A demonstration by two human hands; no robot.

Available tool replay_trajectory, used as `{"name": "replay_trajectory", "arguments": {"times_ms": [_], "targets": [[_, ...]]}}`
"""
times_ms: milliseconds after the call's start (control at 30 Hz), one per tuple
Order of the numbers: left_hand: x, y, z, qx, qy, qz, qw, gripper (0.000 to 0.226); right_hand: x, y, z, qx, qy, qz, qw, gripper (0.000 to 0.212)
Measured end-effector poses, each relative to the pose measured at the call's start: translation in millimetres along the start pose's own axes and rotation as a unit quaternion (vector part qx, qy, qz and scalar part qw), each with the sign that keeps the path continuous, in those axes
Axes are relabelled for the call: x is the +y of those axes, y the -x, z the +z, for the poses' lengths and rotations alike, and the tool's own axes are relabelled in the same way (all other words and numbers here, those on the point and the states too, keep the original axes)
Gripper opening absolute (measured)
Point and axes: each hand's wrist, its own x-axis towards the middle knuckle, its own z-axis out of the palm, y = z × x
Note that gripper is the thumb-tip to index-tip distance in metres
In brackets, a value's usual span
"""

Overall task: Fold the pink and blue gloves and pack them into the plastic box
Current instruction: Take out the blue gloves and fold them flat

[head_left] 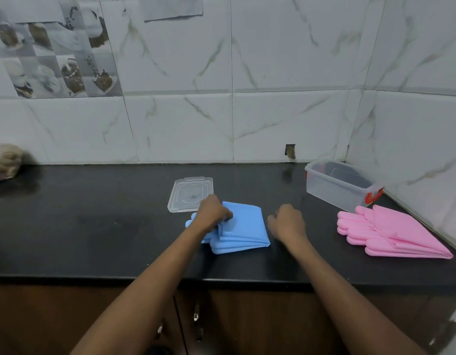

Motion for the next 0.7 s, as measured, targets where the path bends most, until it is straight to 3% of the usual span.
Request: {"name": "replay_trajectory", "arguments": {"times_ms": [133, 200, 300, 367, 500, 567, 700], "targets": [[17, 12, 8, 0.06, -0.232, 0.043, 0.97, 0.015, -9, -7, 10, -0.068, -0.018, 0.039, 0.997, 0.021], [15, 12, 3, 0.052, -0.274, 0.006, 0.96, 0.035, -17, -6, 15, -0.084, -0.015, 0.048, 0.995, 0.017], [-7, 10, -11, 0.046, -0.256, -0.084, 0.962, 0.066, -22, -13, 22, -0.116, -0.05, 0.069, 0.99, 0.019], [-26, 7, -15, 0.058, -0.24, -0.093, 0.964, 0.066, -21, -20, 26, -0.149, -0.149, 0.094, 0.973, 0.022], [-36, 13, -14, 0.072, -0.156, -0.064, 0.983, 0.054, -21, -20, 18, -0.21, -0.336, 0.143, 0.907, 0.029], [-32, 16, -12, 0.065, -0.115, -0.054, 0.99, 0.049, -16, -20, 14, -0.227, -0.379, 0.162, 0.882, 0.035], [-19, 21, -3, 0.05, -0.075, -0.038, 0.995, 0.053, -4, -20, 8, -0.229, -0.405, 0.174, 0.868, 0.046]]}}
